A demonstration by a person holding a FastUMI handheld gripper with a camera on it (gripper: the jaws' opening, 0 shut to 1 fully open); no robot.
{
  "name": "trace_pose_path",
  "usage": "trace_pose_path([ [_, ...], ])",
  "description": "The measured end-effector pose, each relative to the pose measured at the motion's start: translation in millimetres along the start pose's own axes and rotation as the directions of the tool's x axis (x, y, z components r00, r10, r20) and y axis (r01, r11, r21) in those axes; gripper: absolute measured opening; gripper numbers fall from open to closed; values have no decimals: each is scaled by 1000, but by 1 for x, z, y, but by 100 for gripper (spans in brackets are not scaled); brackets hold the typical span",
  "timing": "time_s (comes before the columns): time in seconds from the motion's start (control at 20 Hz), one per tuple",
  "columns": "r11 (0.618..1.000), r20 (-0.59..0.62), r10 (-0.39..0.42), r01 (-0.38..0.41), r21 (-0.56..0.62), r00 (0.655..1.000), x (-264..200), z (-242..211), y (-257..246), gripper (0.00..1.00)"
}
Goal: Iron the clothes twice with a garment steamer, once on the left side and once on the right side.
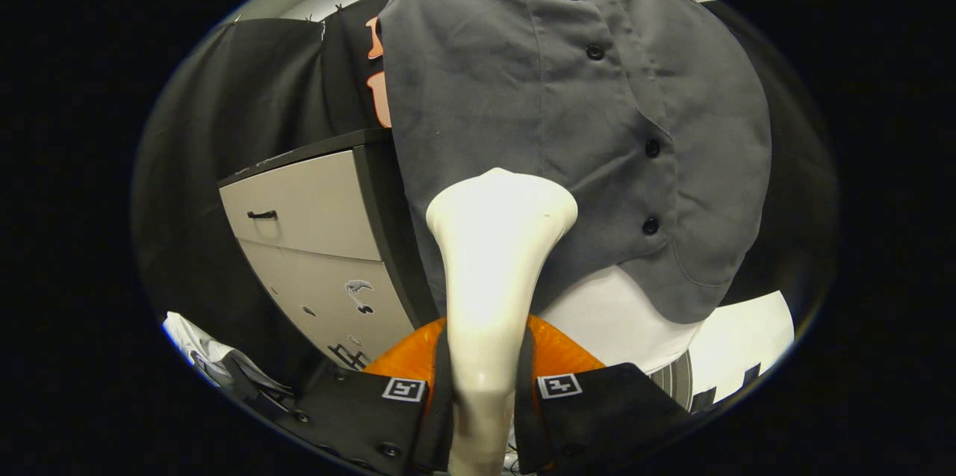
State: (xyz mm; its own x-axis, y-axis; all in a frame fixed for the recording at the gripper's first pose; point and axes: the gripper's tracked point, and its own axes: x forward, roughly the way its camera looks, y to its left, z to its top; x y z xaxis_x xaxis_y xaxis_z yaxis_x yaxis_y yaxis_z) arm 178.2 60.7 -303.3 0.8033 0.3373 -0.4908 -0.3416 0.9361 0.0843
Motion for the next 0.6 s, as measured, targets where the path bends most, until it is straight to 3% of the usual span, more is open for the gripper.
trace_pose_path([
  [0.1, 1000, -1, 17, -17, -6, 1000, -13, 13, 6, 41],
  [0.3, 998, 122, 56, -55, -7, 991, -57, 82, 13, 41],
  [0.6, 998, 331, 58, -62, 0, 942, -139, 202, -23, 40],
])
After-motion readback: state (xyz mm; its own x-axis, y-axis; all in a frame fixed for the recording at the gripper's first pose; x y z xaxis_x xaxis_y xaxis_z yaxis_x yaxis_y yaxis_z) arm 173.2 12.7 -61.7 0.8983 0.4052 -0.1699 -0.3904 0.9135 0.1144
